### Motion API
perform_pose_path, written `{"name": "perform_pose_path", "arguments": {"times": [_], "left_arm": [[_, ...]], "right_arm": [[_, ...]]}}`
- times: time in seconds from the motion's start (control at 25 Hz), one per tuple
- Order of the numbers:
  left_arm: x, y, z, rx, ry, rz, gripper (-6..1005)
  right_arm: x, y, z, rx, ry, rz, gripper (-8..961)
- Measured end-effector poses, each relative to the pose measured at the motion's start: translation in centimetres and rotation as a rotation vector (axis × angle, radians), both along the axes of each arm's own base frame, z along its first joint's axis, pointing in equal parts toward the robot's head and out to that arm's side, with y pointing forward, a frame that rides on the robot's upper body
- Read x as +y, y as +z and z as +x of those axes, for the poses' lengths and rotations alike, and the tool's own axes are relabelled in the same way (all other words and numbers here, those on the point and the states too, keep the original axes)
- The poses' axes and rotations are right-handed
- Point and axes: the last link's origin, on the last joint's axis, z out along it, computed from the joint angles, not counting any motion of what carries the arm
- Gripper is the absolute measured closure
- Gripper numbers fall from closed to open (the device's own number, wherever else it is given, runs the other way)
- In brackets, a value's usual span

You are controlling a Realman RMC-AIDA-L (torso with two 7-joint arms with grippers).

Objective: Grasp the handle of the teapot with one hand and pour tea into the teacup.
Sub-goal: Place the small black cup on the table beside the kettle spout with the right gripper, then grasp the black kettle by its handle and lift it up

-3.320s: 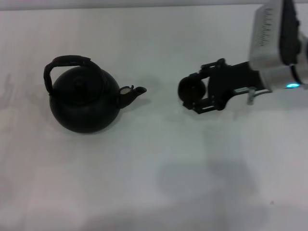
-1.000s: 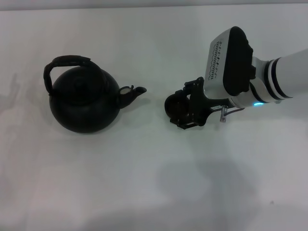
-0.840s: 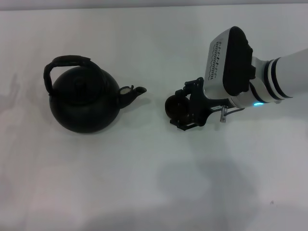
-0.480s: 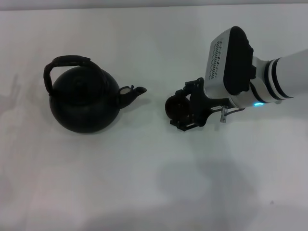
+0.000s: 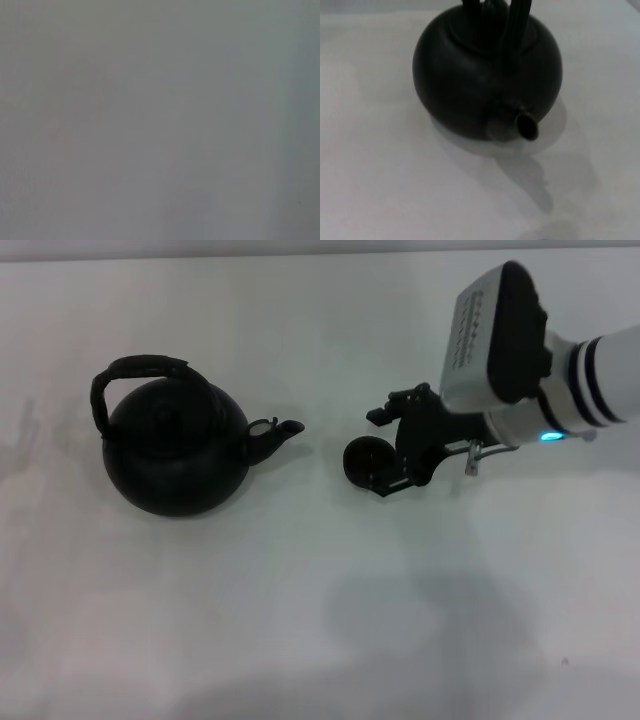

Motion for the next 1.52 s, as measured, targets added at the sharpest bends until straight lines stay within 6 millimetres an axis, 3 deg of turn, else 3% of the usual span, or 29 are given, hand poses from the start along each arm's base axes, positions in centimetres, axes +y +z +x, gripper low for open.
{"name": "perform_pose_path", "arguments": {"times": [0.28,0.76,1.08,1.52], "left_arm": [[-1.3,-0.4,0.7,0.004,-0.06,-0.016,317],[-3.0,-3.6,2.4,-0.008,-0.17,-0.183,316],[-2.8,-5.3,3.4,-0.021,-0.231,-0.308,316],[-1.7,-5.7,3.9,-0.061,-0.237,-0.348,317]], "right_arm": [[0.9,3.1,-1.1,0.069,0.019,0.075,95],[1.6,8.9,-0.3,0.141,0.031,0.254,95],[1.7,9.5,0.2,0.149,0.033,0.284,96],[1.3,9.6,0.8,0.164,0.022,0.288,98]]}}
